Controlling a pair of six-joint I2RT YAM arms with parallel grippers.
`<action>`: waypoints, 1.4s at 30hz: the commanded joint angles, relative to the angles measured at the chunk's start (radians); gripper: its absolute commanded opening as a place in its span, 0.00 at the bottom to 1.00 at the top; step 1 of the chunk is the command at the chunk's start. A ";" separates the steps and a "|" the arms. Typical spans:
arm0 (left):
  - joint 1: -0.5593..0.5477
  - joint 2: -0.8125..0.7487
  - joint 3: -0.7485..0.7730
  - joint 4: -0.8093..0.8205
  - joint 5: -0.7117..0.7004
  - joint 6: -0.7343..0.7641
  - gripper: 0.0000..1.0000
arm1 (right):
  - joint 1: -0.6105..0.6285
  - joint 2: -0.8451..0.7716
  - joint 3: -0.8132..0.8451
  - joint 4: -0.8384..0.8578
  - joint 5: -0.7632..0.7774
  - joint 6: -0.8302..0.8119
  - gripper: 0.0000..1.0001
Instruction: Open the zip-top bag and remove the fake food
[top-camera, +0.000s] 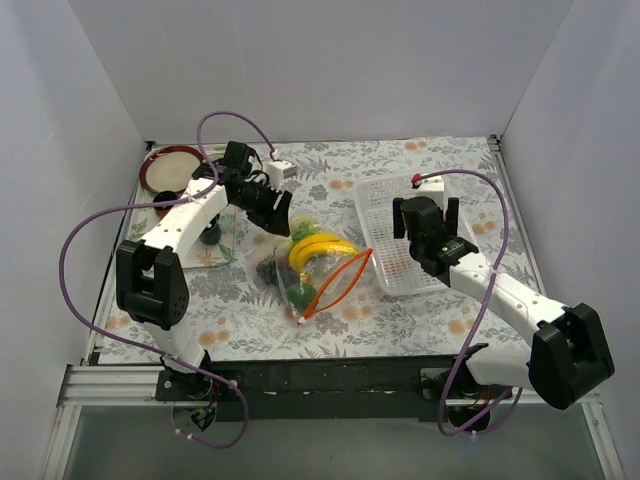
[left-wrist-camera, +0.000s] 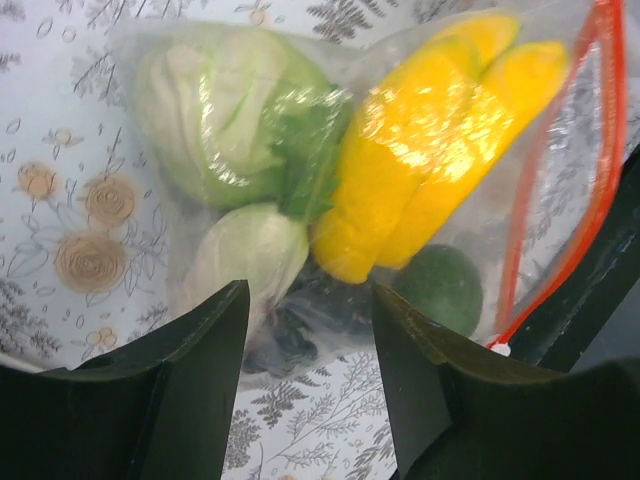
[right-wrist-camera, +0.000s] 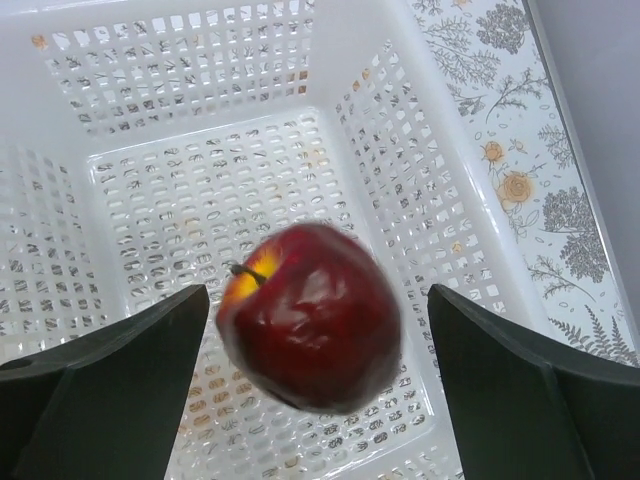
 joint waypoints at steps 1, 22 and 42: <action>0.087 -0.019 -0.044 0.049 -0.053 0.018 0.51 | 0.016 -0.089 0.017 0.023 -0.047 -0.036 0.99; 0.106 0.133 -0.120 0.256 -0.092 0.009 0.46 | 0.436 -0.285 -0.152 0.171 -0.366 -0.225 0.03; 0.023 0.026 -0.355 0.272 -0.107 -0.017 0.42 | 0.453 -0.228 -0.213 0.209 -0.590 -0.272 0.01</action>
